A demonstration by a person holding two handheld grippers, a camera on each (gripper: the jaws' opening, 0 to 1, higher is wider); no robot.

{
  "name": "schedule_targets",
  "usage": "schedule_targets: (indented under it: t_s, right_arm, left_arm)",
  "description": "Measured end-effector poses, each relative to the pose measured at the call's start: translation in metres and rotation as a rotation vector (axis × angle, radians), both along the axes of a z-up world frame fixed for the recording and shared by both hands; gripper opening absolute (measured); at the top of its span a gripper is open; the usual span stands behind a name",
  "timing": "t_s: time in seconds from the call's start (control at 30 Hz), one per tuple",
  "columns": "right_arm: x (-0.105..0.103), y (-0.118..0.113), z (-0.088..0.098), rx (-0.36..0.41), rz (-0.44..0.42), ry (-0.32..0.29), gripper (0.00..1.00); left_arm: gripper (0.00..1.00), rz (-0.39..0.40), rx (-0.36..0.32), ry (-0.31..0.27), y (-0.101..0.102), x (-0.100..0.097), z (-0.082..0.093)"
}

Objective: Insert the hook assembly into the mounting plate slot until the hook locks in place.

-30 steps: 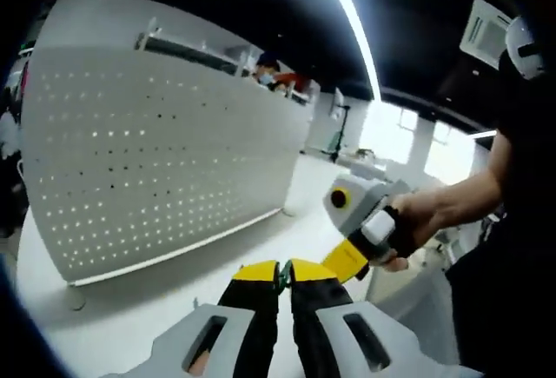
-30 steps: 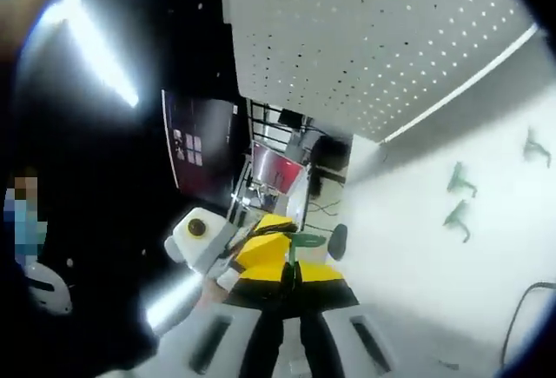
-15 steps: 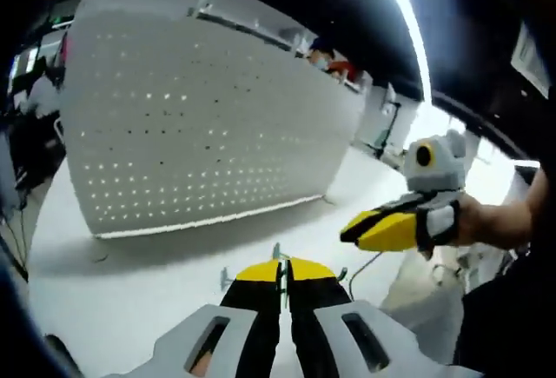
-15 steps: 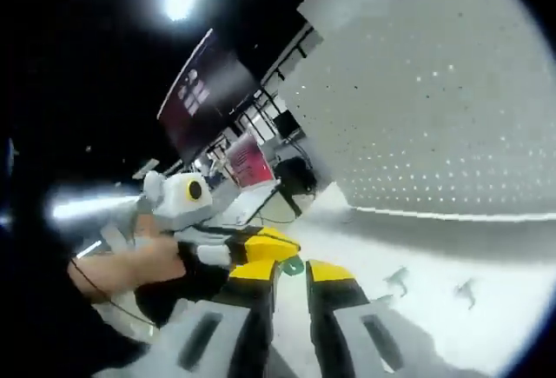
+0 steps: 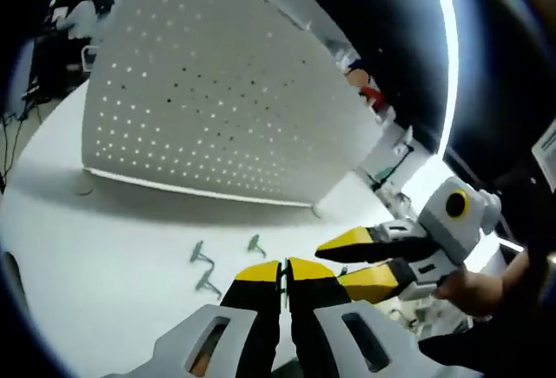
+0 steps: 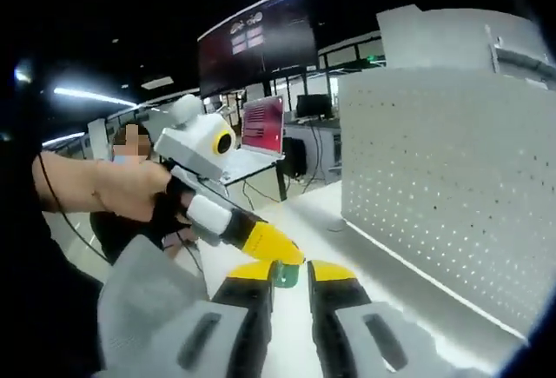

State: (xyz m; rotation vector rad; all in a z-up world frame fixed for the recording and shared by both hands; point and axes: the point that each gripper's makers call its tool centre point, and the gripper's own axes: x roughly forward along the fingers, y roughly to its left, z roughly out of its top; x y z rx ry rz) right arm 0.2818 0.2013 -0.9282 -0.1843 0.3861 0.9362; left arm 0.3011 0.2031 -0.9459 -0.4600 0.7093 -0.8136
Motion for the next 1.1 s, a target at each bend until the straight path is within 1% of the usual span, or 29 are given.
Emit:
schedule_targets:
  t_s: [0.03,0.1,0.2,0.27,0.33,0.43,0.57,0.67,0.77,0.83,0.93,1.0,1.03,1.07,1.1]
  right_arm:
    - [-0.002,0.001,-0.001,-0.018,0.010,-0.011,0.11]
    - [-0.006,0.003,-0.003,-0.042,0.026,-0.029,0.09]
    - [-0.009,0.006,-0.005,-0.059,0.042,-0.037,0.06]
    - [-0.010,0.007,-0.006,-0.078,0.048,-0.049,0.06]
    - [-0.009,0.007,-0.006,-0.111,0.061,-0.092,0.05]
    - [-0.010,0.008,-0.004,-0.118,0.060,-0.110,0.05]
    - [-0.010,0.008,-0.003,-0.114,0.055,-0.107,0.03]
    - [-0.011,0.010,-0.001,-0.109,0.055,-0.109,0.01]
    - [-0.012,0.010,0.000,-0.111,0.058,-0.113,0.01]
    - [-0.014,0.011,0.001,-0.098,0.056,-0.097,0.01]
    - [-0.016,0.010,0.000,-0.069,0.051,-0.060,0.00]
    - [-0.017,0.009,0.000,-0.059,0.050,-0.056,0.00]
    - [-0.018,0.009,0.001,-0.049,0.046,-0.052,0.00]
    - [-0.018,0.009,0.002,-0.042,0.040,-0.051,0.00]
    - [-0.018,0.009,0.003,-0.039,0.037,-0.056,0.00]
  left_arm:
    - [0.01,0.002,-0.025,0.024,-0.001,-0.003,0.000]
    - [0.01,0.013,-0.055,0.041,-0.002,-0.005,0.001]
    - [0.01,0.010,-0.055,0.045,-0.003,-0.008,0.001]
    - [0.01,0.004,-0.052,0.047,-0.003,-0.010,0.001]
    - [0.01,0.001,-0.048,0.041,-0.003,-0.011,0.002]
    - [0.01,0.009,-0.057,0.042,-0.002,-0.011,0.003]
    - [0.01,0.022,-0.064,0.046,0.000,-0.010,0.004]
    - [0.01,0.032,-0.083,0.055,0.001,-0.010,0.005]
    - [0.01,0.032,-0.084,0.047,0.001,-0.012,0.006]
    - [0.01,0.028,-0.080,0.034,0.002,-0.013,0.007]
    - [0.02,0.019,-0.078,0.039,0.001,-0.015,0.006]
    - [0.02,0.010,-0.078,0.037,0.001,-0.016,0.006]
    - [0.02,0.002,-0.079,0.026,0.001,-0.017,0.007]
    - [0.02,-0.023,-0.070,-0.038,0.000,-0.016,0.010]
    - [0.03,-0.036,-0.059,-0.077,0.000,-0.016,0.012]
